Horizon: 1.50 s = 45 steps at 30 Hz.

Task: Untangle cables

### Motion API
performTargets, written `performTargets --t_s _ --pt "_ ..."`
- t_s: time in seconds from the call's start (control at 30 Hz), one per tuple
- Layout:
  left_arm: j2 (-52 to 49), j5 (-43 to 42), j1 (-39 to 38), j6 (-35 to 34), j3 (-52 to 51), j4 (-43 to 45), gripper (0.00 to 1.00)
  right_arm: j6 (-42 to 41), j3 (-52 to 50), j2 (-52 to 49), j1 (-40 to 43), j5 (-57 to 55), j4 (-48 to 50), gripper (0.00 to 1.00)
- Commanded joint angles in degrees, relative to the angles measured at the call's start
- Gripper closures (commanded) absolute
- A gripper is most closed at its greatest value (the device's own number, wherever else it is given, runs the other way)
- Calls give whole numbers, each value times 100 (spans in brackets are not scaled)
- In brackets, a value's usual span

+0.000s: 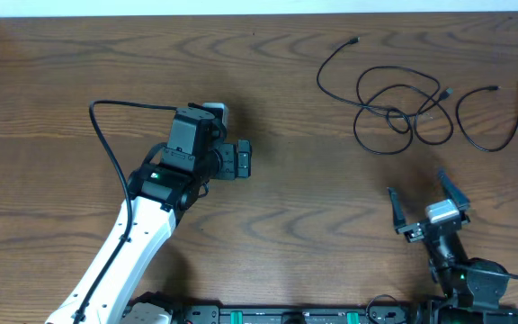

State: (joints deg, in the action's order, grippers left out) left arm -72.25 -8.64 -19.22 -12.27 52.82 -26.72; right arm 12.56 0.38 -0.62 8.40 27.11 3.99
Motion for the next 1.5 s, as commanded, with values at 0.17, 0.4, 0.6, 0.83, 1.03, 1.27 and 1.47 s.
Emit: performTargets --t_s 0.17,0.4,0.6,0.83,1.03,1.27,1.47 --pt "-39 37 17 -70 87 -4 3 -306 -9 -48 17 -61 -664 74" --pt "-42 37 17 -70 87 -4 3 -356 -9 -575 15 -20 -669 55" --pt "-39 37 17 -70 87 -4 3 -352 -9 -1207 13 22 -662 12" --pt "-42 37 17 -70 87 -4 3 -352 -9 -1416 13 22 -616 1" --pt "-39 37 17 -70 87 -4 4 -354 -9 -1416 13 20 -332 1" --pt "-39 37 17 -70 87 -4 4 -352 -9 -1419 13 22 -577 1" --pt "-39 37 17 -70 87 -4 3 -354 -7 -1438 13 20 -660 1"
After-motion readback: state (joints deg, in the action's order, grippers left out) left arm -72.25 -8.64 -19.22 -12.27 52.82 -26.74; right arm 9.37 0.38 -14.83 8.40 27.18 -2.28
